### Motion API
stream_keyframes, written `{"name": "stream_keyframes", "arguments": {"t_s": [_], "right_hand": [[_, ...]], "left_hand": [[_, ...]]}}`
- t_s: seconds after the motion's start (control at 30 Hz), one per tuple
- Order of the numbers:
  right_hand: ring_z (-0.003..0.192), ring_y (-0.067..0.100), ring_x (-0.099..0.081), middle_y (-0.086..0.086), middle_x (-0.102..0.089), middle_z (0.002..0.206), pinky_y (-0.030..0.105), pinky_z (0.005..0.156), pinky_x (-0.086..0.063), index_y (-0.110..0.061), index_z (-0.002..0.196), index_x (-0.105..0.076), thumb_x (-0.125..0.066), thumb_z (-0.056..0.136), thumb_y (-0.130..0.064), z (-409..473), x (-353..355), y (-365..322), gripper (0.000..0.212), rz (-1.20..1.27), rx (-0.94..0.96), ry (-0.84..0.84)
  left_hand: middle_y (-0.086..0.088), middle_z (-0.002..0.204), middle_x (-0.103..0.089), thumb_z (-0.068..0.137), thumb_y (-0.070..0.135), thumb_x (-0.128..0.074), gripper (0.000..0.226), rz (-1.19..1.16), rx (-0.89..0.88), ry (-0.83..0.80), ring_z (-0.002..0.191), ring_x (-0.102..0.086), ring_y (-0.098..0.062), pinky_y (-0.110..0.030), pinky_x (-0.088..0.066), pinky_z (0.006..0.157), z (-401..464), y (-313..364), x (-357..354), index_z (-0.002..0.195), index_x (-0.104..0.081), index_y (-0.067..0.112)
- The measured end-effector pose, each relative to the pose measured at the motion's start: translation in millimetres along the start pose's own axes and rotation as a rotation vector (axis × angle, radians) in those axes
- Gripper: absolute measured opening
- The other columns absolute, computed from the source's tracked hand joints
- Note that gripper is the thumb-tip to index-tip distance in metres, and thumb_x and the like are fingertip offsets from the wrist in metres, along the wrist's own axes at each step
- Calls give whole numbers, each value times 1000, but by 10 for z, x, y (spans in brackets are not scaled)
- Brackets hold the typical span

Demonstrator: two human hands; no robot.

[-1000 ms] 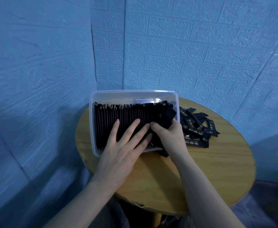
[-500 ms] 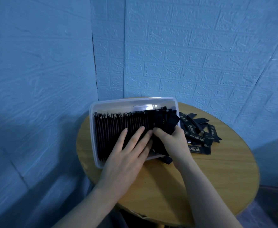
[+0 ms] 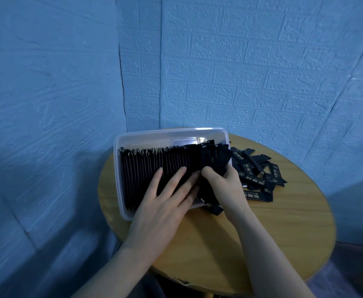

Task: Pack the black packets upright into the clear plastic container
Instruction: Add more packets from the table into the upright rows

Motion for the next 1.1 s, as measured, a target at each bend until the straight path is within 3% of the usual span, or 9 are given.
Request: {"name": "stream_keyframes", "arguments": {"t_s": [0.2,0.37,0.47,0.63,0.83,0.97,1.1], "right_hand": [[89,17,-68,1,-71,93,46,88,-55,-18,103,-62,-64,85,-12,17,-6,12,18,-61,24,31],[84,10,-68,-6,-72,86,32,79,-55,-28,93,-62,-66,85,-10,34,-51,-81,20,-81,119,51],[82,4,-67,-7,-71,85,22,73,-53,-26,94,-63,-68,84,-11,39,-81,-141,19,-135,186,43],[76,3,-66,-6,-71,82,18,66,-51,-21,93,-64,-72,83,-16,40,-86,-80,14,-136,167,58],[78,11,-66,-1,-68,82,24,65,-54,-13,98,-62,-62,85,-16,31,-58,4,14,-133,53,-43],[87,22,-67,6,-69,88,44,79,-58,-15,99,-62,-63,77,-18,25,-50,26,23,-153,39,-48],[90,20,-68,5,-71,92,46,84,-57,-15,104,-64,-66,83,-9,32,-24,57,23,-141,31,-12]], "left_hand": [[-7,155,-38,79,14,-58,59,-10,-1,-13,148,-24,-29,-60,-21,113,-11,-7,-15,137,-54,14],[-7,155,-38,77,16,-72,63,-25,25,-34,148,-22,-28,-60,-22,113,-16,-30,-15,137,-54,15],[-7,154,-40,78,16,-72,61,-28,31,-30,148,-22,-28,-60,-22,113,-19,-30,-7,136,-55,15],[-8,153,-41,79,16,-67,58,-17,21,-17,148,-24,-27,-58,-18,114,-22,-21,13,136,-56,14],[-7,153,-40,79,14,-69,60,-48,31,-6,148,-23,-27,-58,-19,114,-30,-31,12,137,-55,14],[-7,154,-39,78,13,-72,61,-57,32,-3,147,-25,-27,-58,-20,114,-31,-33,8,137,-55,14],[-6,153,-40,79,13,-71,58,-59,26,8,147,-26,-26,-58,-21,114,-28,-30,9,135,-56,14]]}}
Point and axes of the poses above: each hand's wrist, its own z-axis towards the middle knuckle, its own x-axis out of the back of the hand, y = z × x, the point moved 7 cm from there along z, towards the middle knuckle
